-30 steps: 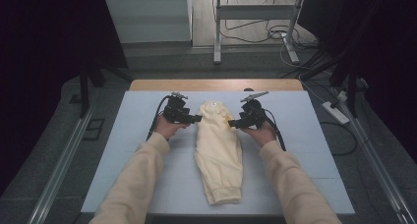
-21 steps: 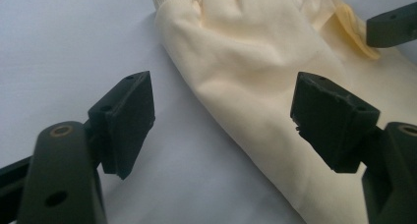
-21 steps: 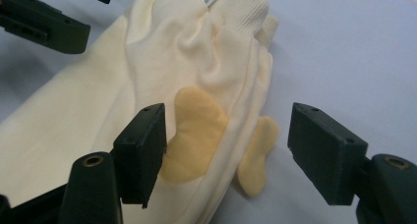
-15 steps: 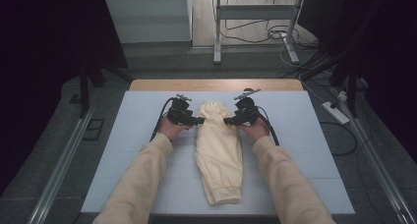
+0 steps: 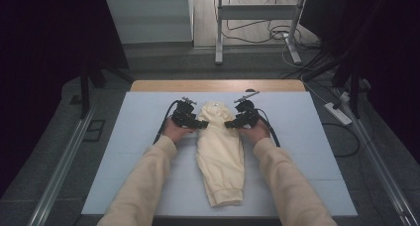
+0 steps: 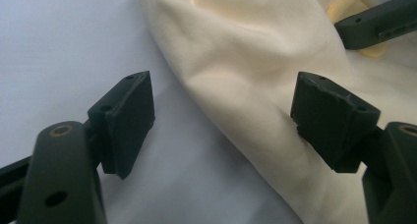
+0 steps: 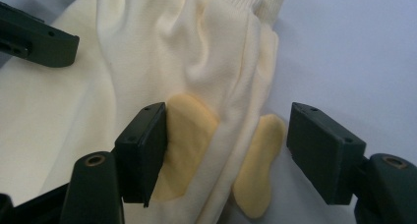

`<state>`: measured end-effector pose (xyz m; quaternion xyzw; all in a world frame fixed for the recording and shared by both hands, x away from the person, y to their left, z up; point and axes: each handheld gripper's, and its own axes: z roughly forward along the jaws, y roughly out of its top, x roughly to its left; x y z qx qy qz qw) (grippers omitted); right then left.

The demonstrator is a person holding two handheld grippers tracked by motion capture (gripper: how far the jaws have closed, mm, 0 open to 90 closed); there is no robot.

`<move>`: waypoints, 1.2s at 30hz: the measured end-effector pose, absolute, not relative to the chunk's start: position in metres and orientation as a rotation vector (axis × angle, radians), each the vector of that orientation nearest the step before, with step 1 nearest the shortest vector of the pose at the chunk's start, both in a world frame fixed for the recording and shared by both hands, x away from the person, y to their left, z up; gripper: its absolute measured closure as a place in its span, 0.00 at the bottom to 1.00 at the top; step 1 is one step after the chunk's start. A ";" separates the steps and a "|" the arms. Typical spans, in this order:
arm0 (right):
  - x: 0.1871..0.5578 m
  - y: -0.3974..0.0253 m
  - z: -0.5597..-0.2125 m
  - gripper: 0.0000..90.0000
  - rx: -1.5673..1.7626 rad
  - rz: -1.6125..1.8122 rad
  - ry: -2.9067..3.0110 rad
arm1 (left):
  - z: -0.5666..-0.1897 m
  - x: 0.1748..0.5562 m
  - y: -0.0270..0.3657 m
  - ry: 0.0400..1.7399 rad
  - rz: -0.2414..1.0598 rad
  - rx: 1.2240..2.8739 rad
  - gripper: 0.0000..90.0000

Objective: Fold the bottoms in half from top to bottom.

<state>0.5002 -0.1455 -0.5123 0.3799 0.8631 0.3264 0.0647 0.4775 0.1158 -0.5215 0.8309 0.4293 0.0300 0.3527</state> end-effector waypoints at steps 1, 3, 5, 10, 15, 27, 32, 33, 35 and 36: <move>0.500 -0.145 -0.513 0.36 1.147 0.977 2.609 | -0.522 0.478 0.116 1.115 0.077 2.149 0.27; 0.501 -0.145 -0.515 0.36 1.152 0.978 2.609 | -0.524 0.479 0.116 1.118 0.075 2.151 0.27; 0.501 -0.144 -0.516 0.37 1.152 0.976 2.610 | -0.525 0.480 0.116 1.128 0.073 2.149 0.28; 0.501 -0.143 -0.517 0.38 1.131 0.965 2.605 | -0.531 0.482 0.115 1.133 0.063 2.146 0.31; 0.499 -0.139 -0.517 0.55 1.095 0.982 2.622 | -0.531 0.481 0.112 1.102 0.003 2.132 0.52; 0.494 -0.136 -0.512 0.80 1.032 0.984 2.680 | -0.525 0.476 0.109 1.035 -0.002 2.170 0.90; 0.493 -0.138 -0.508 0.80 1.021 0.989 2.680 | -0.517 0.473 0.107 1.003 0.031 2.163 0.91; 0.493 -0.139 -0.507 0.80 1.016 0.991 2.679 | -0.516 0.473 0.107 1.000 0.036 2.158 0.91; 0.492 -0.140 -0.503 0.80 1.006 1.000 2.670 | -0.512 0.472 0.107 0.990 0.050 2.155 0.91; 0.492 -0.140 -0.502 0.80 1.002 1.007 2.667 | -0.510 0.472 0.107 0.985 0.057 2.152 0.91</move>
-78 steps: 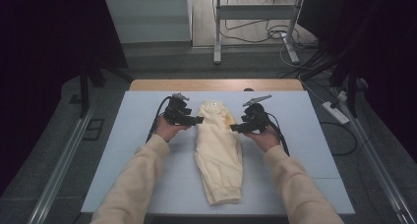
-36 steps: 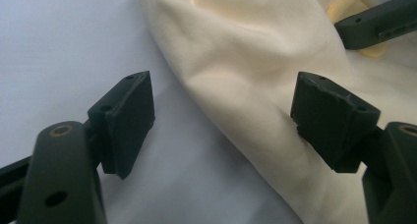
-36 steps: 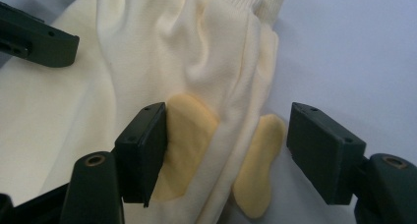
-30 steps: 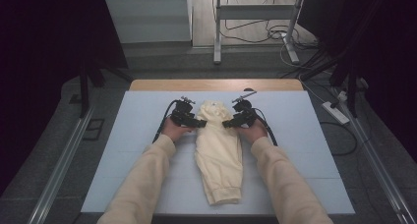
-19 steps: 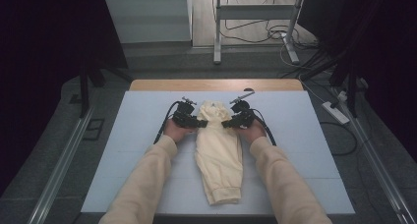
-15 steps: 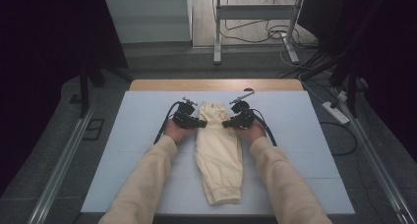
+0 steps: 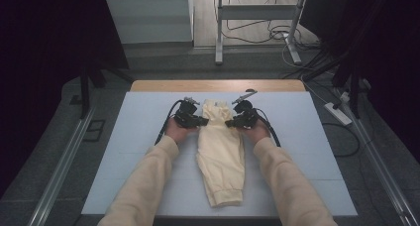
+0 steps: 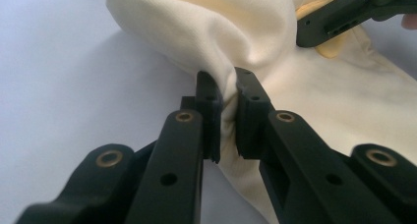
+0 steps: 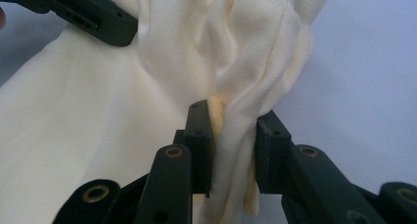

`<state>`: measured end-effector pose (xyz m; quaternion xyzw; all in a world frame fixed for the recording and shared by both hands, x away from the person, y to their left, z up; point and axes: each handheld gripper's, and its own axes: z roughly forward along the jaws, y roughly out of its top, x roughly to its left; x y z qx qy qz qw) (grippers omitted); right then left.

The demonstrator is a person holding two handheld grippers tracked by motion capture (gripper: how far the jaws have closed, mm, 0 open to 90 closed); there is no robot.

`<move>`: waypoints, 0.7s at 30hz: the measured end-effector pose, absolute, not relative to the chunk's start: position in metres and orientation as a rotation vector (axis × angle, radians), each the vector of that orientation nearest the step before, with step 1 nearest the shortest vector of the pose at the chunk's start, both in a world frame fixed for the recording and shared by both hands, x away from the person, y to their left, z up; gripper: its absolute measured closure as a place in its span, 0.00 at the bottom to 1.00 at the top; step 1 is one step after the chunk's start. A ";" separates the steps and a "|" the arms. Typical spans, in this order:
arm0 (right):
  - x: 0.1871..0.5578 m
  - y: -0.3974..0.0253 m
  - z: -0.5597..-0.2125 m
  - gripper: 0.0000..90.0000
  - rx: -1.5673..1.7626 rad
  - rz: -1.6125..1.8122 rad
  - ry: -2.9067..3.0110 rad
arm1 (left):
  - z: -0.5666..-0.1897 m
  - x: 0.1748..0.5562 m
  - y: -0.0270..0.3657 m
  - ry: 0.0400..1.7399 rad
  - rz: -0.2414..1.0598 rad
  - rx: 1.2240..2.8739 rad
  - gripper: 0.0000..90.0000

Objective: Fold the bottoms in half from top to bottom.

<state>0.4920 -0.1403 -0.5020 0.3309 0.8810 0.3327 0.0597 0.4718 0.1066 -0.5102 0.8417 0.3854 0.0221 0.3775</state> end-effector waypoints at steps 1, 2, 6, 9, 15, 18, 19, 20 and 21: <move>0.492 -0.141 -0.500 0.80 0.999 1.003 2.667 | -0.508 0.472 0.106 0.979 0.062 2.152 0.91; 0.491 -0.141 -0.499 0.80 0.999 1.008 2.664 | -0.506 0.471 0.106 0.974 0.065 2.147 0.91; 0.490 -0.144 -0.493 0.80 0.996 1.029 2.651 | -0.497 0.473 0.106 0.952 0.060 2.132 0.91; 0.489 -0.146 -0.487 0.80 0.991 1.037 2.640 | -0.491 0.474 0.106 0.940 0.066 2.132 0.91; 0.488 -0.147 -0.477 0.80 0.979 1.042 2.625 | -0.482 0.473 0.105 0.923 0.082 2.129 0.91; 0.488 -0.148 -0.474 0.80 0.973 1.041 2.622 | -0.478 0.474 0.107 0.923 0.061 2.105 0.91; 0.488 -0.147 -0.471 0.80 0.968 1.040 2.618 | -0.476 0.475 0.108 0.925 0.056 2.094 0.91; 0.488 -0.147 -0.468 0.80 0.962 1.042 2.610 | -0.472 0.476 0.110 0.925 0.063 2.089 0.91; 0.488 -0.147 -0.464 0.80 0.959 1.055 2.598 | -0.468 0.476 0.110 0.923 0.074 2.088 0.91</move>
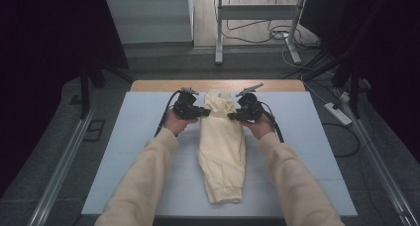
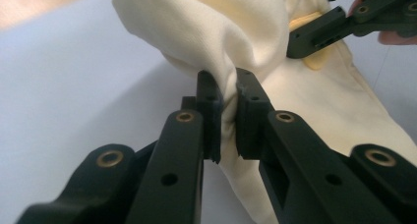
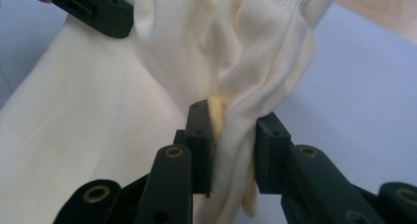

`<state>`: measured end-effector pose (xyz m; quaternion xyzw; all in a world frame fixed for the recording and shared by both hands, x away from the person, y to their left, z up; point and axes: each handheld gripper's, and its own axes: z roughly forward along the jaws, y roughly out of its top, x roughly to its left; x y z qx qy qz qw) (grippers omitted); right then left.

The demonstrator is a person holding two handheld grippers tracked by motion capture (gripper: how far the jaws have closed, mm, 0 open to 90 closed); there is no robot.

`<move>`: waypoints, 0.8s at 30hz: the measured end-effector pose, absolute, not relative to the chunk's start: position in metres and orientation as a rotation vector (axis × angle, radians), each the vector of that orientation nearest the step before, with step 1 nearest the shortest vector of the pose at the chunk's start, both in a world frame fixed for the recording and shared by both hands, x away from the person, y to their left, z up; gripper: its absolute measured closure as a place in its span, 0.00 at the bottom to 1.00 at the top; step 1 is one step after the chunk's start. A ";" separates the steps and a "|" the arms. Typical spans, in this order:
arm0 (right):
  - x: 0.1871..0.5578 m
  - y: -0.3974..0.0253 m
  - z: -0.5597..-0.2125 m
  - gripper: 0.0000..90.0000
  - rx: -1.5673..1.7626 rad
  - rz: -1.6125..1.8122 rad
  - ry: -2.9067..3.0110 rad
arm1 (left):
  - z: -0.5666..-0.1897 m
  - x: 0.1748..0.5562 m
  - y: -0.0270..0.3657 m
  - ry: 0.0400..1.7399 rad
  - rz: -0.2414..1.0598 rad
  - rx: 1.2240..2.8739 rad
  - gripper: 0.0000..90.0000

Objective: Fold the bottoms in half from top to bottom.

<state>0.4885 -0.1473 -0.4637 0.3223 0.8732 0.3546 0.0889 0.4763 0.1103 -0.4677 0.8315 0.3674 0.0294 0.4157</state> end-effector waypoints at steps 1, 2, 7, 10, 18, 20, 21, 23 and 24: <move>0.489 -0.147 -0.460 0.80 0.952 1.060 2.589 | -0.462 0.477 0.111 0.917 0.092 2.089 0.91; 0.489 -0.147 -0.453 0.80 0.946 1.065 2.574 | -0.455 0.477 0.111 0.911 0.110 2.086 0.91; 0.487 -0.147 -0.434 0.80 0.911 1.097 2.525 | -0.441 0.473 0.110 0.888 0.152 2.078 0.91; 0.486 -0.148 -0.437 0.80 0.916 1.087 2.539 | -0.445 0.472 0.109 0.887 0.143 2.088 0.91; 0.487 -0.149 -0.445 0.80 0.941 1.092 2.544 | -0.452 0.474 0.110 0.894 0.131 2.086 0.91; 0.488 -0.150 -0.447 0.80 0.947 1.093 2.545 | -0.453 0.475 0.109 0.896 0.129 2.086 0.91; 0.488 -0.150 -0.448 0.80 0.951 1.094 2.547 | -0.454 0.476 0.109 0.895 0.129 2.089 0.91; 0.489 -0.150 -0.450 0.80 0.957 1.095 2.546 | -0.455 0.477 0.108 0.901 0.130 2.083 0.91; 0.490 -0.150 -0.449 0.80 0.954 1.089 2.540 | -0.454 0.477 0.108 0.901 0.132 2.082 0.91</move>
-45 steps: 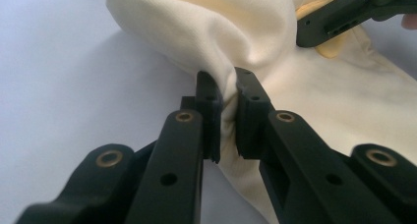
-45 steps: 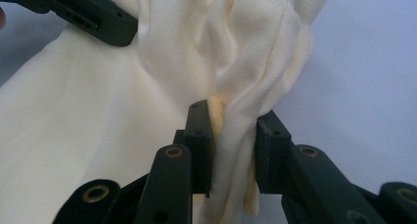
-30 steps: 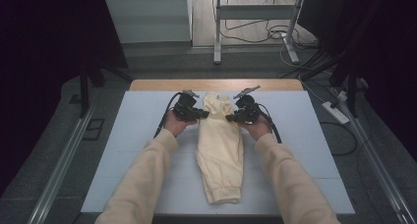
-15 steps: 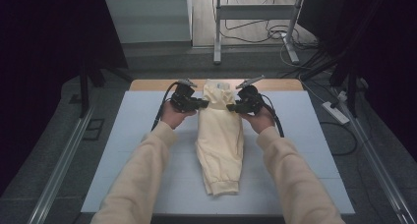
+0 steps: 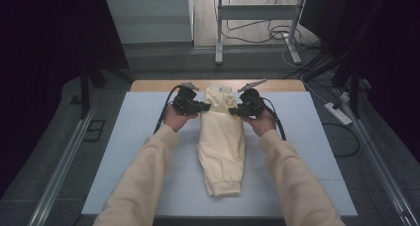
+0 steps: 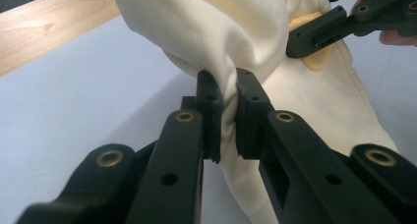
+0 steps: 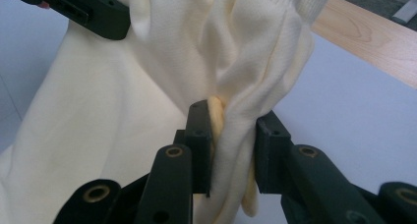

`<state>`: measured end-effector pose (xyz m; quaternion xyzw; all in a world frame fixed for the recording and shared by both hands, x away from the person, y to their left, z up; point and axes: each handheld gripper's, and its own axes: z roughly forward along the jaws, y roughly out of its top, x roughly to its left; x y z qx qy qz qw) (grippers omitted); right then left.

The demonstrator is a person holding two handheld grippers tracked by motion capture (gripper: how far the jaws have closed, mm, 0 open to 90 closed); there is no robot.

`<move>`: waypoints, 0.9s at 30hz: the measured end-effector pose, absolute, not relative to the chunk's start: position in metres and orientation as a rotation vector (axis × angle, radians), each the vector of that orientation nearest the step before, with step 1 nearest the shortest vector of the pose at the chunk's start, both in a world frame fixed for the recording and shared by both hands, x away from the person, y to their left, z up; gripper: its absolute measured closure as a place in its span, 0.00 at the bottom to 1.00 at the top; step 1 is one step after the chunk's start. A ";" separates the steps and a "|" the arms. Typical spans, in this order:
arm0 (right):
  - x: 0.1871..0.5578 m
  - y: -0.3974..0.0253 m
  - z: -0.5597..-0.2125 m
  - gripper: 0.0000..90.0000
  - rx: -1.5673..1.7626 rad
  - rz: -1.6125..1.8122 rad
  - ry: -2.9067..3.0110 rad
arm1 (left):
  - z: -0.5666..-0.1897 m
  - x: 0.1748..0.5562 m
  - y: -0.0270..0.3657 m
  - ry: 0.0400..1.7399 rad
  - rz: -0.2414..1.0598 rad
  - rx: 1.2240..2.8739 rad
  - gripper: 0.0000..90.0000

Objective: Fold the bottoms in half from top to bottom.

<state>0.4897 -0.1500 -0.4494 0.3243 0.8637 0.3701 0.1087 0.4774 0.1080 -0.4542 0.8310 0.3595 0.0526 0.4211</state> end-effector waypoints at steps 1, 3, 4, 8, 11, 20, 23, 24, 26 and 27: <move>0.490 -0.150 -0.449 0.80 0.949 1.090 2.531 | -0.452 0.479 0.108 0.898 0.130 2.080 0.91; 0.493 -0.150 -0.443 0.81 0.950 1.100 2.501 | -0.443 0.486 0.109 0.898 0.138 2.074 0.91; 0.494 -0.150 -0.437 0.81 0.947 1.107 2.484 | -0.436 0.489 0.110 0.895 0.153 2.072 0.91; 0.501 -0.150 -0.406 0.81 0.913 1.137 2.410 | -0.402 0.494 0.109 0.862 0.229 2.051 0.91; 0.503 -0.151 -0.390 0.81 0.896 1.136 2.390 | -0.394 0.492 0.107 0.841 0.257 2.050 0.91; 0.499 -0.157 -0.408 0.81 0.932 1.137 2.404 | -0.410 0.486 0.104 0.838 0.231 2.068 0.91; 0.501 -0.157 -0.408 0.81 0.935 1.144 2.399 | -0.408 0.488 0.104 0.837 0.246 2.071 0.91; 0.502 -0.156 -0.408 0.81 0.932 1.144 2.395 | -0.408 0.488 0.104 0.840 0.248 2.070 0.91; 0.503 -0.154 -0.407 0.81 0.926 1.137 2.388 | -0.405 0.491 0.105 0.840 0.255 2.071 0.91; 0.505 -0.153 -0.405 0.81 0.920 1.133 2.385 | -0.402 0.493 0.106 0.841 0.257 2.071 0.91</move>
